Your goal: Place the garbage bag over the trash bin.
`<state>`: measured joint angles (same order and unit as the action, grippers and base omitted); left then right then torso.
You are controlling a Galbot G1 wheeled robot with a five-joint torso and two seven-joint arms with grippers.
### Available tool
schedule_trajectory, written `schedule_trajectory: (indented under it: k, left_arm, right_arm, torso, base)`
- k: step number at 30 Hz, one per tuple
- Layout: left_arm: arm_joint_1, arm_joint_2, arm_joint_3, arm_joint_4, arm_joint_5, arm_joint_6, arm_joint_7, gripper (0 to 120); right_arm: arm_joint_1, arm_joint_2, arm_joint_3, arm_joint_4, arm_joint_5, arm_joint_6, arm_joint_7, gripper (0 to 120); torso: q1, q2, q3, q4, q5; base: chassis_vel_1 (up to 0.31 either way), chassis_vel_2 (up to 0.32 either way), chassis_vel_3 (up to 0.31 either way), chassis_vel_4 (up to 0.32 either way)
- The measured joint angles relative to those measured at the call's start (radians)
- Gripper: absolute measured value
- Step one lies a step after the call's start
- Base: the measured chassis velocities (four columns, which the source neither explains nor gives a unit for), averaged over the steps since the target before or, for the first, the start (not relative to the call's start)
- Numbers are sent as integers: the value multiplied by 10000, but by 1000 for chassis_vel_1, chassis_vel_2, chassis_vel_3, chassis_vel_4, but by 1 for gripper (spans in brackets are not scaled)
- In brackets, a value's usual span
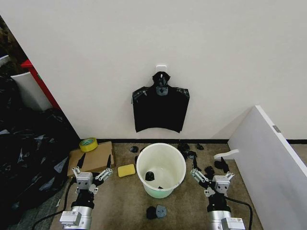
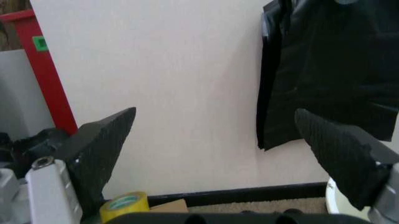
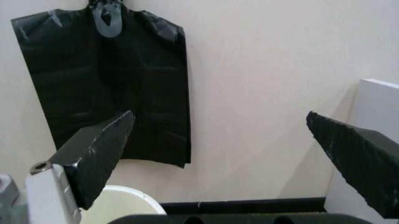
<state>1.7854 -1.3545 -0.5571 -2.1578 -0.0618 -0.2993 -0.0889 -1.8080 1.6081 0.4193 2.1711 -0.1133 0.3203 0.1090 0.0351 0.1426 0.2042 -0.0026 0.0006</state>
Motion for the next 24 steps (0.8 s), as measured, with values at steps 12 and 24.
schedule_trajectory:
  k: [12,24]
  left_arm:
    - [325,-107,184,-52,421,-344,46,100]
    - [325,-115,188,-11,510,-451,77,100]
  right_arm:
    - [-59,-1,-445,-51,-43,167,-35,100]
    - [-112,-1,-486,10,95,143,-16,100]
  torso:
    - [0,0,0,0,-1]
    - [0,0,0,0,-1]
  base:
    - [0,0,0,0]
    - [0,0,0,0]
